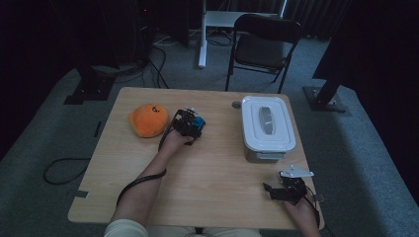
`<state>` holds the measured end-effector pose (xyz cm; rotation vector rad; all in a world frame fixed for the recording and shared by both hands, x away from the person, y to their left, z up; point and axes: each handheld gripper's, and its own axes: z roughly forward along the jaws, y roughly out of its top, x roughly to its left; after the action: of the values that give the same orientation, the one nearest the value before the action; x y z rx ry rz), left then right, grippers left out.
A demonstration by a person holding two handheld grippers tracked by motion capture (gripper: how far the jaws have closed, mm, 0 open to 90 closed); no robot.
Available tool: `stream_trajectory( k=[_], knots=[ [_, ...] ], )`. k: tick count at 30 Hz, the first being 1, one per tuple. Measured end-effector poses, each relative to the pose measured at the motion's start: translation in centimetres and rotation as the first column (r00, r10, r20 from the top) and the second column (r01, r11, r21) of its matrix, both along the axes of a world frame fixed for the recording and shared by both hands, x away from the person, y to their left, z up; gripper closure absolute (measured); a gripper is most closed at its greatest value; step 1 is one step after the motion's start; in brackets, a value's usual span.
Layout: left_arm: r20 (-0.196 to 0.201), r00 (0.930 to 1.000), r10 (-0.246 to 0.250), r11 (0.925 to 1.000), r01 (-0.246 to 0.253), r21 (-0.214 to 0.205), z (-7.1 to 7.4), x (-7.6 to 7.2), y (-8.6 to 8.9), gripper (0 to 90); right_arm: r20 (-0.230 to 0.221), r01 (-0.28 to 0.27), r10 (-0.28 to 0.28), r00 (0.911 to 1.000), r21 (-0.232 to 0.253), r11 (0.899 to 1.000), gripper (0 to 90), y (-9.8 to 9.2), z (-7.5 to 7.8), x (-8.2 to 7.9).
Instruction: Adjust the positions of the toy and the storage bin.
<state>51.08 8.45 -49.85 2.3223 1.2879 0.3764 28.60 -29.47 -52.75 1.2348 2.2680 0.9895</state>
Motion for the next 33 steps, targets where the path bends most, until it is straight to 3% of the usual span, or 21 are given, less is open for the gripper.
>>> stream_trajectory(
  k=[14,21,29,33],
  knots=[
    [0.047,0.9988,-0.016,0.9998,0.016,-0.015,2.0,-1.8,1.7,26.9,0.000,0.005,-0.005,1.0000,0.000,1.000,16.0,0.0,0.0,0.0],
    [0.041,0.9973,-0.061,0.9977,0.062,-0.026,2.8,-3.8,2.7,27.0,0.000,0.007,-0.007,1.0000,-0.001,1.000,16.0,0.0,0.0,0.0],
    [0.100,0.9908,-0.091,0.9954,0.094,-0.021,4.4,-6.5,4.0,26.9,-0.001,0.011,-0.011,0.9999,0.000,1.000,16.0,0.0,0.0,0.0],
    [0.103,0.9916,-0.079,0.9965,0.081,-0.021,4.8,-7.4,5.1,26.9,0.000,0.012,-0.012,0.9999,-0.001,1.000,16.1,-0.1,0.0,0.1]
  ],
)
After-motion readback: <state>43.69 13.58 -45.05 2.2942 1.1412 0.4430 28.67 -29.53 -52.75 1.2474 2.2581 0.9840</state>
